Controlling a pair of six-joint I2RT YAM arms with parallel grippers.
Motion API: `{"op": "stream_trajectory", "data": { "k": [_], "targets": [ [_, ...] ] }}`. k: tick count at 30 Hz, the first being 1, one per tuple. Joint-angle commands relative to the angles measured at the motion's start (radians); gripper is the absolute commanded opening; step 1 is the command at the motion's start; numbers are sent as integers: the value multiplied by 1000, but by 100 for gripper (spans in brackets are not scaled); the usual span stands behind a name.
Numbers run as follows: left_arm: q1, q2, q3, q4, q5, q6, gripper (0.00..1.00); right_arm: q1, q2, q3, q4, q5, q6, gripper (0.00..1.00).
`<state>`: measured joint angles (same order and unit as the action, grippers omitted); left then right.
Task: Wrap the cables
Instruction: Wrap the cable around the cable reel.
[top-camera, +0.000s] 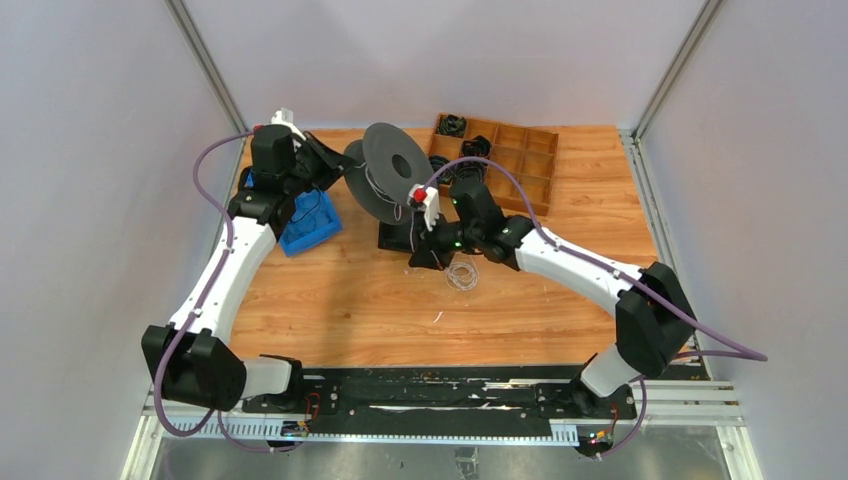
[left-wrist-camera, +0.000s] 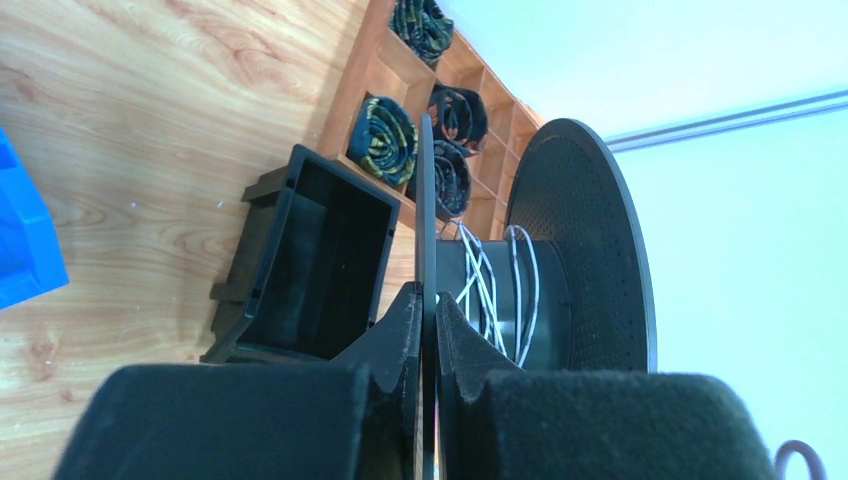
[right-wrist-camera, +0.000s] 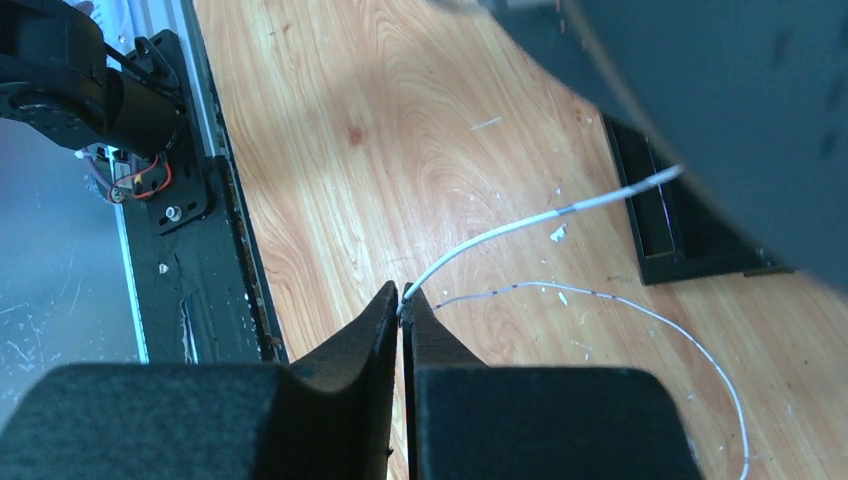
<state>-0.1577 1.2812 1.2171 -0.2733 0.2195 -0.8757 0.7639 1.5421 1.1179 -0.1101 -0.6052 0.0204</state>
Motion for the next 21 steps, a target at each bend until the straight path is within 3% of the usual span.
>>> {"op": "stream_trajectory", "data": {
  "k": [1,13,21],
  "targets": [
    [10,-26,-4,43,-23,-36,0,36,38,87,-66,14,-31,4],
    [-1,-50,32,-9,-137,126,0,51,141,327,-276,-47,-23,4],
    [-48,-57,51,-23,-222,219,0,63,150,371,-306,-108,-2,4]
  ]
}}
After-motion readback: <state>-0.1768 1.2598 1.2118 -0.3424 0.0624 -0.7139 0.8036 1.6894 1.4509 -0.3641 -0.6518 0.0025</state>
